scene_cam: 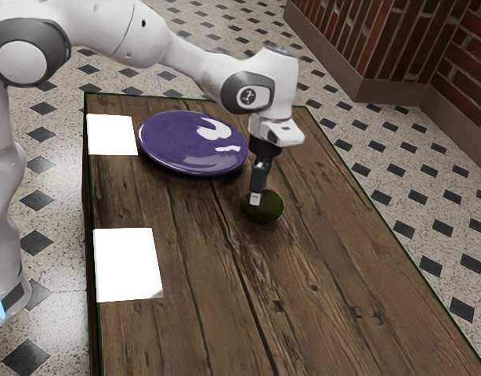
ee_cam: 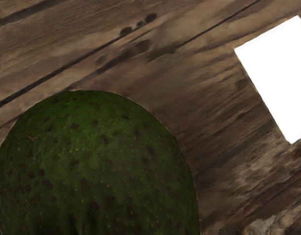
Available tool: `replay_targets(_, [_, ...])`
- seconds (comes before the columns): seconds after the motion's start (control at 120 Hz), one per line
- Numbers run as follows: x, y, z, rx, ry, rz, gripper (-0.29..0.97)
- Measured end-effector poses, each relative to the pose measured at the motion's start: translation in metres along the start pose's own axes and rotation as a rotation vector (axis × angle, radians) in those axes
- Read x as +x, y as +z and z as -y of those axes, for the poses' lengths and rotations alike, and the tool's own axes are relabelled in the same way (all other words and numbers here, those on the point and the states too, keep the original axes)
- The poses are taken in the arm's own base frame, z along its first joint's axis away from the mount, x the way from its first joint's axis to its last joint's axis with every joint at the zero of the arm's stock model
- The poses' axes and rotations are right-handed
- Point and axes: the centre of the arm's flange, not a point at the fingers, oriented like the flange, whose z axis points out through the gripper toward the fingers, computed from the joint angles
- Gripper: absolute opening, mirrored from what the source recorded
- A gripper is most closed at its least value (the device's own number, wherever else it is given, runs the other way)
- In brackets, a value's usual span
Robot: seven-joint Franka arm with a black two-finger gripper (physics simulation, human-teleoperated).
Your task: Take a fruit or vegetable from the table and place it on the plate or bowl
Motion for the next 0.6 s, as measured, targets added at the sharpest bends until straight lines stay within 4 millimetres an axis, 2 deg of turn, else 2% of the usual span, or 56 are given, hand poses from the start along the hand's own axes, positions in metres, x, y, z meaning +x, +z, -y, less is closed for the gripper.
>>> replay_targets(0.15, [-0.001,0.018,0.018,-0.007,0.029,0.008,0.68])
replay_targets(0.342, [0.016,0.031,0.005,-0.005,0.12,-0.002,0.68])
replay_targets(0.533, [0.026,0.046,0.014,-0.008,0.144,-0.017,0.67])
replay_targets(0.6, [0.028,0.045,0.015,-0.004,0.153,-0.03,0.59])
